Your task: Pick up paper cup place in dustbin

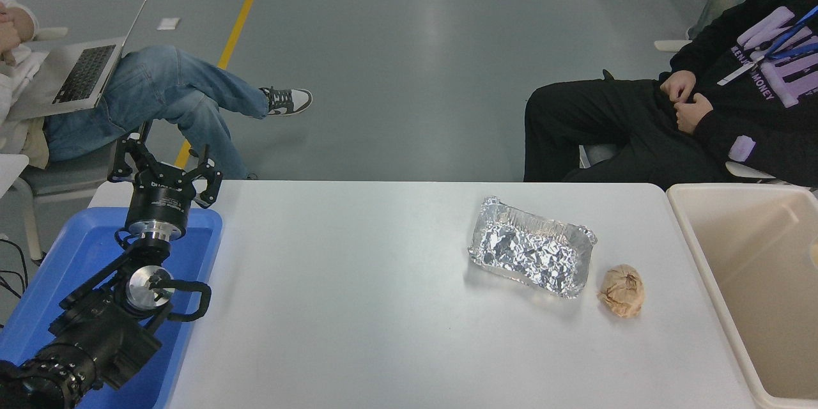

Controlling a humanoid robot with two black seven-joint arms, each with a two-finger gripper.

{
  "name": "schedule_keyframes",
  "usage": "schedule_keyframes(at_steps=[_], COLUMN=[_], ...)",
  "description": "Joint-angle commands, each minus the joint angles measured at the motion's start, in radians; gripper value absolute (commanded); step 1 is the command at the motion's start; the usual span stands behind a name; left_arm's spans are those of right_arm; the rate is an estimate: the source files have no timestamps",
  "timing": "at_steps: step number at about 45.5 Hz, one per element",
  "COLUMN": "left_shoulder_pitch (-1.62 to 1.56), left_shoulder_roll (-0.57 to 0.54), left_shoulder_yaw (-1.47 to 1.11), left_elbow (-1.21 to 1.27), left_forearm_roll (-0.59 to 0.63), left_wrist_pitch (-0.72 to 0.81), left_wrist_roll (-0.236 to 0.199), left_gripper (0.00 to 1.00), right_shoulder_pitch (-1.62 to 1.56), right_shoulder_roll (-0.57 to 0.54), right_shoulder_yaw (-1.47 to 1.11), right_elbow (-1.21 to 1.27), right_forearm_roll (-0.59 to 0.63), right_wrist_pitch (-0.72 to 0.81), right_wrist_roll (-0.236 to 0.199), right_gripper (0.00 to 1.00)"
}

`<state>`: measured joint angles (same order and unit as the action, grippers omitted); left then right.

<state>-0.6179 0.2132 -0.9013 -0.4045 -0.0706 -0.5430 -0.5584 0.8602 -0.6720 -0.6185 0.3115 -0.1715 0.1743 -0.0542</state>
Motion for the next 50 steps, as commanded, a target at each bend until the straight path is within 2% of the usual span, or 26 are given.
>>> schedule_keyframes(at_steps=[1, 13, 16, 18, 23, 26, 28, 33, 35, 38, 40, 41, 50], left_shoulder_pitch=[0.0, 0.0, 0.001, 0.0, 0.0, 0.0, 0.001, 0.0, 0.0, 0.0, 0.0, 0.001, 0.0], left_shoulder_roll=[0.0, 0.0, 0.0, 0.0, 0.0, -0.001, 0.0, 0.0, 0.0, 0.0, 0.0, 0.0, 0.0], left_shoulder_yaw=[0.001, -0.001, -0.001, -0.001, -0.001, -0.001, -0.001, -0.001, -0.001, -0.001, -0.001, -0.001, 0.001], left_elbow=[0.0, 0.001, 0.001, 0.0, 0.0, 0.001, 0.0, 0.001, 0.0, 0.0, 0.0, 0.0, 0.001], left_forearm_roll=[0.0, 0.0, 0.0, 0.002, 0.0, 0.0, 0.0, 0.0, 0.0, 0.0, 0.0, 0.0, 0.0], left_wrist_pitch=[0.0, 0.0, 0.0, 0.0, 0.0, 0.0, 0.0, 0.0, 0.0, 0.0, 0.0, 0.0, 0.0], left_wrist_roll=[0.0, 0.0, 0.0, 0.0, 0.0, 0.0, 0.0, 0.0, 0.0, 0.0, 0.0, 0.0, 0.0], left_gripper=[0.99, 0.99, 0.99, 0.99, 0.99, 0.99, 0.99, 0.99, 0.99, 0.99, 0.99, 0.99, 0.99], right_shoulder_pitch=[-0.05, -0.058, -0.052, -0.05, -0.049, -0.043, -0.029, 0.013, 0.039, 0.098, 0.16, 0.195, 0.503], right_shoulder_roll=[0.042, 0.04, 0.04, 0.038, 0.032, 0.029, 0.023, -0.024, -0.053, -0.096, -0.121, -0.13, -0.136], right_shoulder_yaw=[0.033, 0.033, 0.033, 0.033, 0.034, 0.036, 0.028, 0.014, 0.002, -0.039, -0.079, -0.102, -0.455], right_elbow=[-0.075, -0.077, -0.075, -0.075, -0.062, -0.054, -0.031, 0.063, 0.115, 0.201, 0.262, 0.293, 0.529], right_forearm_roll=[-0.003, -0.002, 0.003, 0.004, 0.009, 0.01, 0.01, 0.012, 0.01, 0.012, 0.012, 0.012, 0.053], right_wrist_pitch=[-0.002, -0.007, -0.012, -0.019, -0.032, -0.032, -0.032, -0.032, -0.03, -0.03, -0.03, -0.022, -0.012], right_wrist_roll=[-0.001, -0.001, -0.001, -0.001, -0.001, -0.001, -0.003, -0.001, -0.001, -0.001, -0.001, -0.001, -0.001], right_gripper=[0.0, 0.0, 0.25, 0.35, 0.49, 0.54, 0.62, 0.64, 0.69, 0.82, 0.97, 1.0, 1.0])
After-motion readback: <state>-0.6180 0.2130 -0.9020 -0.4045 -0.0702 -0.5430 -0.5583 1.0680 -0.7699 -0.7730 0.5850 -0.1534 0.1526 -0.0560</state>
